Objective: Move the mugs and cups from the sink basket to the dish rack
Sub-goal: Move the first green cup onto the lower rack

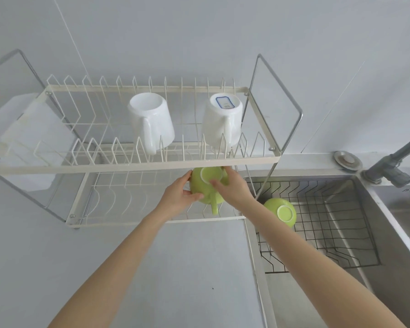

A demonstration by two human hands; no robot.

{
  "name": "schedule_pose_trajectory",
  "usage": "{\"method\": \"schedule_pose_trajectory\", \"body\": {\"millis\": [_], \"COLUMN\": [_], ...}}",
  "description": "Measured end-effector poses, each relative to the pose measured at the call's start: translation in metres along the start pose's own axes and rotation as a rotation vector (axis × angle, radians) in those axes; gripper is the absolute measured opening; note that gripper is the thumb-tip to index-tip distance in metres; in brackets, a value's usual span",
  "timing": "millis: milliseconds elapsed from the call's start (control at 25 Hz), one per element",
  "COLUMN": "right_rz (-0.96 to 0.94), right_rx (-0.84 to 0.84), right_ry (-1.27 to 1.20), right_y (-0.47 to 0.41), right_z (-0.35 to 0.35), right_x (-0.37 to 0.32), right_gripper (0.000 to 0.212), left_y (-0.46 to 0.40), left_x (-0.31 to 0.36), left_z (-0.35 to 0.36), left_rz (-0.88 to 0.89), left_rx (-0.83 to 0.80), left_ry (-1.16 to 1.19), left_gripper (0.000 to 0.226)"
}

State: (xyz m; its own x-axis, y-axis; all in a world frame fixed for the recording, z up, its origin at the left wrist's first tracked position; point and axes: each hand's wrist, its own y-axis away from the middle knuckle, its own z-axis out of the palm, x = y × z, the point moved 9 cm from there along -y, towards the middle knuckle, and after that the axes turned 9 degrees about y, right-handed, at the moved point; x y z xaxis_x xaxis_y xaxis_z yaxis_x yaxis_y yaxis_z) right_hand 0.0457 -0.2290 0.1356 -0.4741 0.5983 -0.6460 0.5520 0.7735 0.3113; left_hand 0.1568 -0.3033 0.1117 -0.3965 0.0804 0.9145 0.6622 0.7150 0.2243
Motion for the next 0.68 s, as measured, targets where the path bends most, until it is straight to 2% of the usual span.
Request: {"method": "schedule_pose_trajectory", "body": {"millis": [120, 360, 560, 680], "right_rz": [0.048, 0.06, 0.05, 0.045], "right_rx": [-0.016, 0.002, -0.008, -0.028], "right_ry": [-0.009, 0.011, 0.052, 0.097], "right_y": [-0.012, -0.018, -0.018, -0.014], "right_z": [0.003, 0.009, 0.01, 0.011], "right_x": [0.008, 0.021, 0.021, 0.02], "right_gripper": [0.044, 0.04, 0.051, 0.056], "left_y": [-0.012, -0.015, -0.015, -0.009], "left_x": [-0.005, -0.006, -0.013, -0.019], "left_z": [0.002, 0.018, 0.03, 0.032], "left_rz": [0.01, 0.01, 0.007, -0.023], "left_rx": [0.008, 0.004, 0.028, 0.06], "left_ry": [0.034, -0.046, -0.1, -0.138], "left_gripper": [0.066, 0.071, 0.085, 0.079]}}
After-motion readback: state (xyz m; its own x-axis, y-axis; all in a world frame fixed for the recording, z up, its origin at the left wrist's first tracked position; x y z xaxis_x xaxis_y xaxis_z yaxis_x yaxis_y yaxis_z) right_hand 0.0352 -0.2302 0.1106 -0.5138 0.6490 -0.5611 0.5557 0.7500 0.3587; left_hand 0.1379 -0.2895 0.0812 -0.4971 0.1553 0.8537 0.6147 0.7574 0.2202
